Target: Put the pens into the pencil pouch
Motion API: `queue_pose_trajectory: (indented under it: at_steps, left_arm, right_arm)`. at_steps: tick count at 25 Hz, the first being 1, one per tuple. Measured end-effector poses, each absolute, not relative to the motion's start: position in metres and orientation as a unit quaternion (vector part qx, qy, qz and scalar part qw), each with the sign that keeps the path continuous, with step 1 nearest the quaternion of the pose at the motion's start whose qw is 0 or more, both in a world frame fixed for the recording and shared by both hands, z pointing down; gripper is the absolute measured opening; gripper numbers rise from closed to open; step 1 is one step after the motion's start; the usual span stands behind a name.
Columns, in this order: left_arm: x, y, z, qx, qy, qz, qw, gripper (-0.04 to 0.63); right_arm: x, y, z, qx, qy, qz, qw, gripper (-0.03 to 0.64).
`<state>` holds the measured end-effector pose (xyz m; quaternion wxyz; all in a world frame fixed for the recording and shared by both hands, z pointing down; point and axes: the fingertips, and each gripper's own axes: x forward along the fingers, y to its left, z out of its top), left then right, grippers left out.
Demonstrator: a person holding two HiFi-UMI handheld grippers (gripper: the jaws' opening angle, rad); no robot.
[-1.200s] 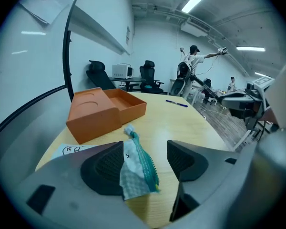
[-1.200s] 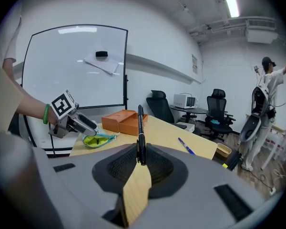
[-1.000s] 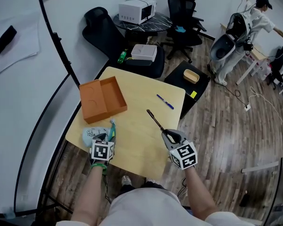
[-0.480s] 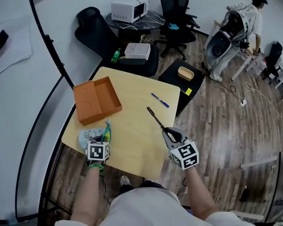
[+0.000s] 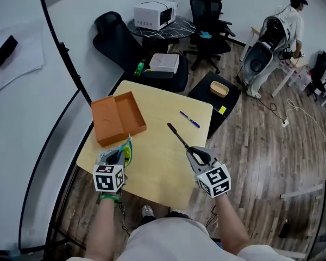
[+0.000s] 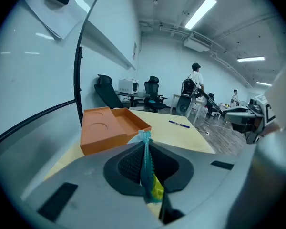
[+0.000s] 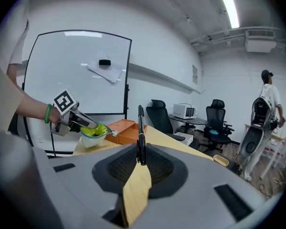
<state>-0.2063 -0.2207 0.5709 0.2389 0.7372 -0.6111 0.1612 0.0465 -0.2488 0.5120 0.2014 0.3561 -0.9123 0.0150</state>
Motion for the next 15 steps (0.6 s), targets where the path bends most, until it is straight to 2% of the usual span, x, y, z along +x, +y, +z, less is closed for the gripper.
queue_pose_trajectory:
  at_steps: [8, 15]
  left_arm:
    - [-0.191, -0.223, 0.55, 0.757, -0.599, 0.132, 0.226, 0.026]
    - [-0.174, -0.226, 0.55, 0.769, -0.587, 0.123, 0.222, 0.026]
  right_arm:
    - [0.025, -0.238, 0.506, 0.319, -0.923, -0.002, 0.215, 0.058]
    - [0.0, -0.214, 0.528, 0.252, -0.927, -0.005, 0.277, 0.058]
